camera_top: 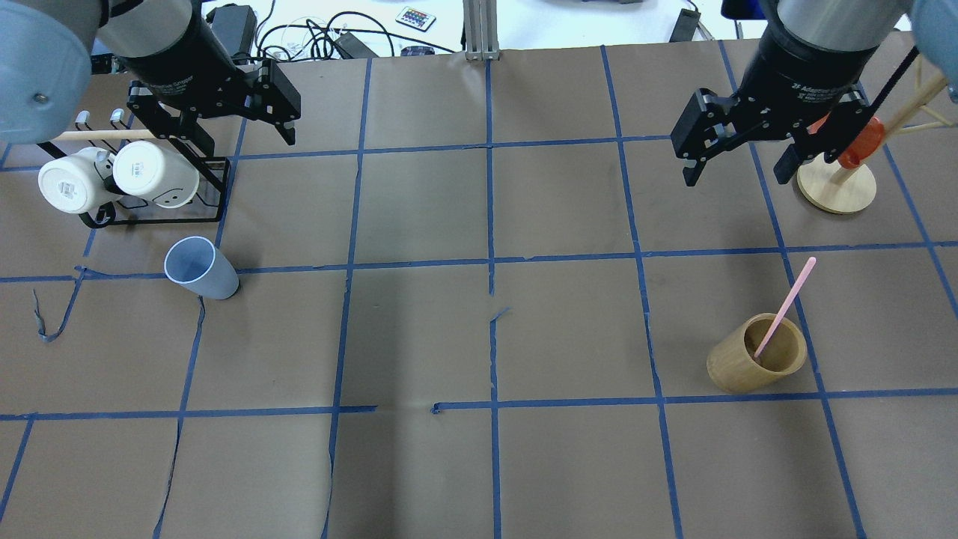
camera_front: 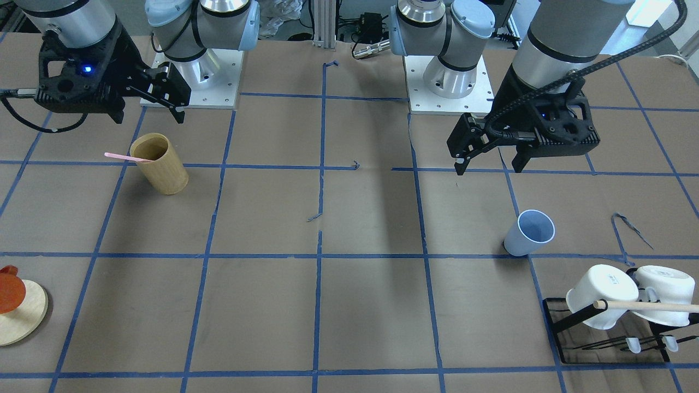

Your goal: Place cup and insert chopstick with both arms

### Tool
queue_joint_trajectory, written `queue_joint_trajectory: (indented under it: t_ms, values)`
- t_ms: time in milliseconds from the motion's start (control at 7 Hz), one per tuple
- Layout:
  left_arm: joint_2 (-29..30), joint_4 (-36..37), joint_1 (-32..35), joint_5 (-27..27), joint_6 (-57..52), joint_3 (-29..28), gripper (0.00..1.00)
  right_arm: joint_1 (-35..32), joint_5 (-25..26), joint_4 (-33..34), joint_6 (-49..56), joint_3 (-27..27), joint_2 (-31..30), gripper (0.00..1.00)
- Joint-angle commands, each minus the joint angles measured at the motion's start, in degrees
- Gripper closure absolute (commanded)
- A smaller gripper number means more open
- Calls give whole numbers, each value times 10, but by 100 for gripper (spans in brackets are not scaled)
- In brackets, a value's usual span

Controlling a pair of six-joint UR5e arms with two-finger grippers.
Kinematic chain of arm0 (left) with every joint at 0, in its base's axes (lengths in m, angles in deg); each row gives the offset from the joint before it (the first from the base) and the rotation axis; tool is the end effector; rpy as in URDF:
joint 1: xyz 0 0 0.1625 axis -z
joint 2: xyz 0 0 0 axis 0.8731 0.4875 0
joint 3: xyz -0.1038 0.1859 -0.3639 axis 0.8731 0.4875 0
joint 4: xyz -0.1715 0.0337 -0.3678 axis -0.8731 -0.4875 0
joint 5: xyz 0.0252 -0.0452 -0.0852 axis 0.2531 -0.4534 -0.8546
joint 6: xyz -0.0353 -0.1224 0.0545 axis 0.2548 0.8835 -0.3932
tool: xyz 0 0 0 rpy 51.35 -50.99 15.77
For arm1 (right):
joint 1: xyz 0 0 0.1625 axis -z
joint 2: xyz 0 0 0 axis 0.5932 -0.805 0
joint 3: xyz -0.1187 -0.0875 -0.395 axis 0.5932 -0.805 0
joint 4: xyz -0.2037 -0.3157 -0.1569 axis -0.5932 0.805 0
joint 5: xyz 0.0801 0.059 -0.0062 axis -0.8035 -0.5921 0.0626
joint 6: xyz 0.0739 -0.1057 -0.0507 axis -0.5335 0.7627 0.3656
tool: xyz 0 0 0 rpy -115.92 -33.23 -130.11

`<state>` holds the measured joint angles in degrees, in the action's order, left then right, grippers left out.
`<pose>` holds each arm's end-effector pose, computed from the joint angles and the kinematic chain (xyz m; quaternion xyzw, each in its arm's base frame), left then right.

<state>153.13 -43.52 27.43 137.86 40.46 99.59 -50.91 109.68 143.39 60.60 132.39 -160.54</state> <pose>-0.1207 -0.5256 0.4554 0.0532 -0.9975 0.0437 0.0129 0.1157 -0.4698 0.4649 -0.0003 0.9990 0.0417 0.0178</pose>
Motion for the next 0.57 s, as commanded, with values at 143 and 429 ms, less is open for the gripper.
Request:
queue_joint_trajectory:
  t_ms: [143, 429]
  values:
    - [1, 8, 1, -2, 2, -2, 0, -1, -1, 10, -1, -1, 0, 0]
    - [1, 10, 1, -1, 3, 2, 0, -1, -2, 9, -3, 0, 2, 0]
